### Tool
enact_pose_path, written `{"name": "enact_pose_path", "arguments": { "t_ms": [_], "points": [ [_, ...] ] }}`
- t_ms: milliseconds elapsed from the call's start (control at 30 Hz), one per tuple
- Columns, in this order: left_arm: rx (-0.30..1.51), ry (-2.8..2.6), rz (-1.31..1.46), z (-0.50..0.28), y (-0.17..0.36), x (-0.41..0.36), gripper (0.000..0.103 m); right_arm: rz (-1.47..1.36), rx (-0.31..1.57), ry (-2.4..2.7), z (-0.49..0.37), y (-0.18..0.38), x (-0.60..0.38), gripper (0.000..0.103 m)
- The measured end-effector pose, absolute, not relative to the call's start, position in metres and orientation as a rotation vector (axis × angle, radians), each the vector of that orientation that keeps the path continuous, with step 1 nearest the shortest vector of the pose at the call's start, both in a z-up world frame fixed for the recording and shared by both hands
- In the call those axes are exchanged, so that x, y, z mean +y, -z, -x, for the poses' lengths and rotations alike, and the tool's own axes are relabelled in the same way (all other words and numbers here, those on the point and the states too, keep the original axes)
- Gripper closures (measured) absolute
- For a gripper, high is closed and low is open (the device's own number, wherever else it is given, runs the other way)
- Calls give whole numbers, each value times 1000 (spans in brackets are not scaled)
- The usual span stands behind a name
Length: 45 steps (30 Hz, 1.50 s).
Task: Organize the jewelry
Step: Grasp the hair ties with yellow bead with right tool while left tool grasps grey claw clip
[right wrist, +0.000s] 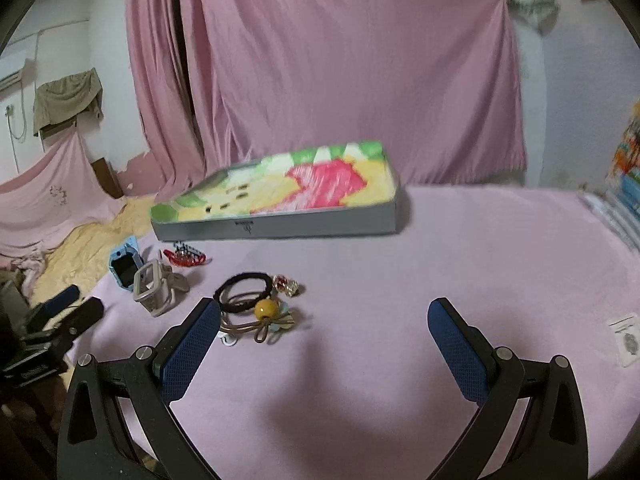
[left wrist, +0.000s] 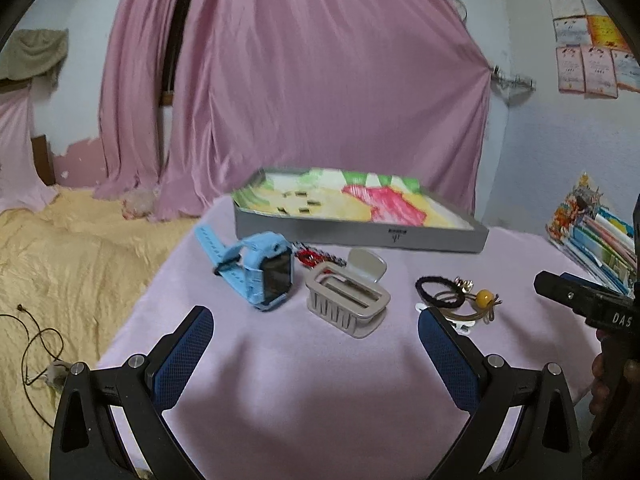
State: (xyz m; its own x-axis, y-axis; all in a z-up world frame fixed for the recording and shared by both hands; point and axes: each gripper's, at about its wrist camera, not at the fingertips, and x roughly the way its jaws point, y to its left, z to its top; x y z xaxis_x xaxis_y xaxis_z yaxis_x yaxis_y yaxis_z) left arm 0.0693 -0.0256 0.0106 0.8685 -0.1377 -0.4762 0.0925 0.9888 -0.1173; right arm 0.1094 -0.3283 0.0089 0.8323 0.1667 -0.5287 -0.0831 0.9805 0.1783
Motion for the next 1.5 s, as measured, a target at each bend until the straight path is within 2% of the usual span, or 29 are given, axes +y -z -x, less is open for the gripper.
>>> {"name": "enact_pose_path", "arguments": {
  "t_ms": [267,567,667,733,800,833,967,1067,1133,1267,1400,1500],
  "points": [
    [614,136,51,-98,-9,-33,0,-134,723,-237,-142,9,-325,1],
    [681,151,61,-117,-9,-35,0,-100,776,-317,-163,9,-307,2],
    [692,167,98,-122,-10,-32,1,-93,786,-337,-166,9,-300,12],
    [692,173,120,-123,-10,-31,8,-83,794,-344,-167,11,-297,23],
    [690,173,127,-125,-11,-32,13,-80,803,-351,-168,12,-295,29],
    [688,175,127,-125,-11,-33,20,-78,811,-356,-169,14,-294,32],
    [706,174,132,-129,-10,-35,30,-68,825,-362,-170,17,-290,35],
    [717,168,140,-130,-9,-35,39,-61,821,-362,-168,17,-290,41],
    [733,153,144,-131,-9,-33,54,-48,819,-355,-167,17,-290,48],
    [775,166,202,-132,-5,-28,59,-32,816,-358,-163,16,-290,54],
    [781,182,219,-130,-5,-31,68,0,811,-350,-160,16,-288,65],
    [782,192,218,-131,-6,-34,77,10,811,-346,-158,16,-289,69]
  ]
}}
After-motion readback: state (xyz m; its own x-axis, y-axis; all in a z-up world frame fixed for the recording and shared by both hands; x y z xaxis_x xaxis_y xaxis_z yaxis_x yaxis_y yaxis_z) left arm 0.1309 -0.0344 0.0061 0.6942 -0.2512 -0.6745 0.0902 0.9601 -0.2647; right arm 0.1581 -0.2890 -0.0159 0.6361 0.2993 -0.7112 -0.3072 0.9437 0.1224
